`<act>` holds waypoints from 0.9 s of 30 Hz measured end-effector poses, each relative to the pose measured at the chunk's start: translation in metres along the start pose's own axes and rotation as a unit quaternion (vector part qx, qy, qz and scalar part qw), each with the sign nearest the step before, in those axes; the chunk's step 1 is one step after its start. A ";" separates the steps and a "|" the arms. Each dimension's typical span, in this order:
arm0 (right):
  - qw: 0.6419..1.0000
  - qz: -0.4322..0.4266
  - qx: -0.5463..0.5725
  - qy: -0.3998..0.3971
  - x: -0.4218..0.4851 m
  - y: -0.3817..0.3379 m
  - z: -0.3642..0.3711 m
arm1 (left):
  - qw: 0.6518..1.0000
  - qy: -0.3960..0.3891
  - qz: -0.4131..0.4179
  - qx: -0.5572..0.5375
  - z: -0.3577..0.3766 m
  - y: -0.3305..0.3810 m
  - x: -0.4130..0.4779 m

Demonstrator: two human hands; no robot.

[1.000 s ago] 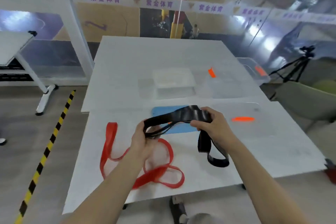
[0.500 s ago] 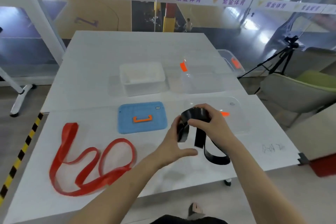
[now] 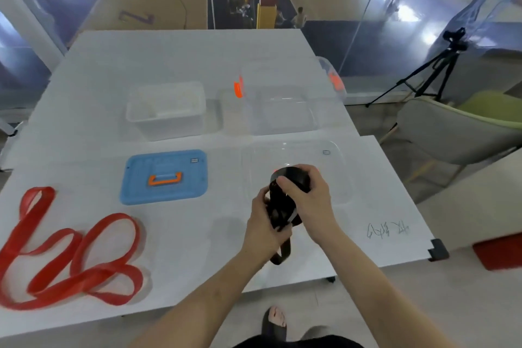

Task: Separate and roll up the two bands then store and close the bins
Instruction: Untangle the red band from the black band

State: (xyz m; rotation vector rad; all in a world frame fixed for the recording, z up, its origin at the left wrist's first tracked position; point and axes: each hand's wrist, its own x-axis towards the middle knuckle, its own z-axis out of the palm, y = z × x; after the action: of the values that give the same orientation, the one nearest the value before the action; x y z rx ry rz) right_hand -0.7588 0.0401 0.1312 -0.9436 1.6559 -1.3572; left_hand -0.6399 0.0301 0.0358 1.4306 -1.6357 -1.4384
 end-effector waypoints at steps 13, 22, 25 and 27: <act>0.980 0.192 0.001 0.048 0.013 0.149 -0.119 | 0.911 -0.190 0.023 0.365 0.059 -0.042 0.033; 0.950 0.216 -0.225 -0.016 0.022 0.200 -0.157 | 0.836 -0.238 -0.019 0.494 0.088 -0.072 0.022; 0.934 0.210 -0.283 -0.053 0.025 0.207 -0.162 | 0.838 -0.219 0.013 0.499 0.095 -0.076 0.020; 0.919 0.194 -0.329 -0.095 0.024 0.207 -0.164 | 0.833 -0.217 0.033 0.507 0.100 -0.077 0.018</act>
State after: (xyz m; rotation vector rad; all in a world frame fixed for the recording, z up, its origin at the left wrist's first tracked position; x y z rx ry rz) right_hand -0.9311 0.1165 -0.0551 -0.9956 2.0467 -0.4173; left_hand -0.7061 0.0596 -0.0691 1.5445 -2.9838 -0.8543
